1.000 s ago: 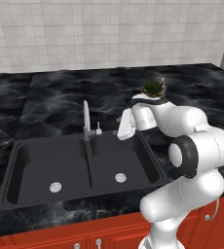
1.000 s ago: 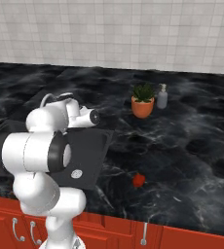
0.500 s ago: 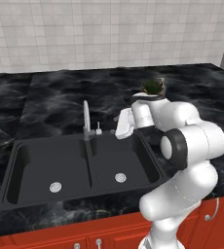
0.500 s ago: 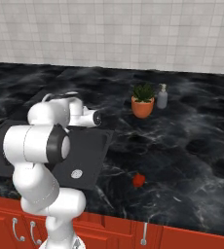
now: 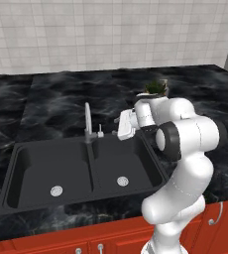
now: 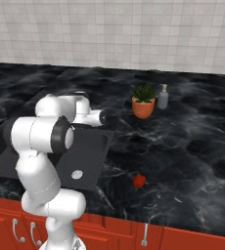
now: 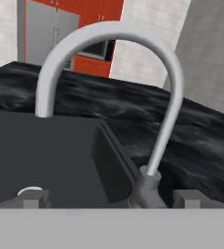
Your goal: Turn on the sink faucet. Then move the bell pepper from the counter to the sink. Turn off the sink. Move the vegetable from the sink to the pot next to the stove. Finally move the pot to the front right burner.
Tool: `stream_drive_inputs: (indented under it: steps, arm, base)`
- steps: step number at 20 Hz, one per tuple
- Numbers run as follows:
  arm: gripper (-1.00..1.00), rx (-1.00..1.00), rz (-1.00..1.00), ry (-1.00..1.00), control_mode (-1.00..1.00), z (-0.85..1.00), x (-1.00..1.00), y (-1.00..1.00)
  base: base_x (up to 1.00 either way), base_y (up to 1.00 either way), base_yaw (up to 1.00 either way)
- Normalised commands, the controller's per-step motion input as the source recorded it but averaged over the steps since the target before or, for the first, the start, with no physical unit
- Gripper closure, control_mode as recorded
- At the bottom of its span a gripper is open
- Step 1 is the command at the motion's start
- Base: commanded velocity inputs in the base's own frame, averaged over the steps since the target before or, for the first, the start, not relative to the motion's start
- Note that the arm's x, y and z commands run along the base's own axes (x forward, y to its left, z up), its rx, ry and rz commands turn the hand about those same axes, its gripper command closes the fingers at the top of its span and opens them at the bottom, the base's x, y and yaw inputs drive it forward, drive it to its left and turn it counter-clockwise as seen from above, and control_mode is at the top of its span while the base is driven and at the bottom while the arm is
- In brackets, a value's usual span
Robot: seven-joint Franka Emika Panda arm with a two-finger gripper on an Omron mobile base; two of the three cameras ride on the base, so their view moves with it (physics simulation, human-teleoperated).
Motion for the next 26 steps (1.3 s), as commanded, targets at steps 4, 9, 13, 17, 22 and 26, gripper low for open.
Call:
stream_drive_inputs:
  steps: [4,9,13,17,22,26]
  arm:
    - [-1.00,0.02,0.00,0.01,-1.00,-0.09,0.25,0.00]
    - [-1.00,0.01,0.00,0.03,-1.00,-0.12,0.24,0.07]
    - [-1.00,0.00,0.00,0.04,-1.00,-0.13,0.24,0.13]
    - [-1.00,0.00,0.00,0.02,-1.00,-0.13,0.25,0.12]
    - [-1.00,0.01,0.00,0.00,-1.00,-0.14,0.14,0.00]
    - [-1.00,0.01,0.01,0.00,-1.00,-0.13,0.08,0.00]
  base:
    - [0.00,0.00,0.00]
    - [0.00,0.00,0.00]
    - [0.00,0.00,0.00]
    - [0.00,0.00,0.00]
    - [0.00,0.00,0.00]
    - [0.00,0.00,0.00]
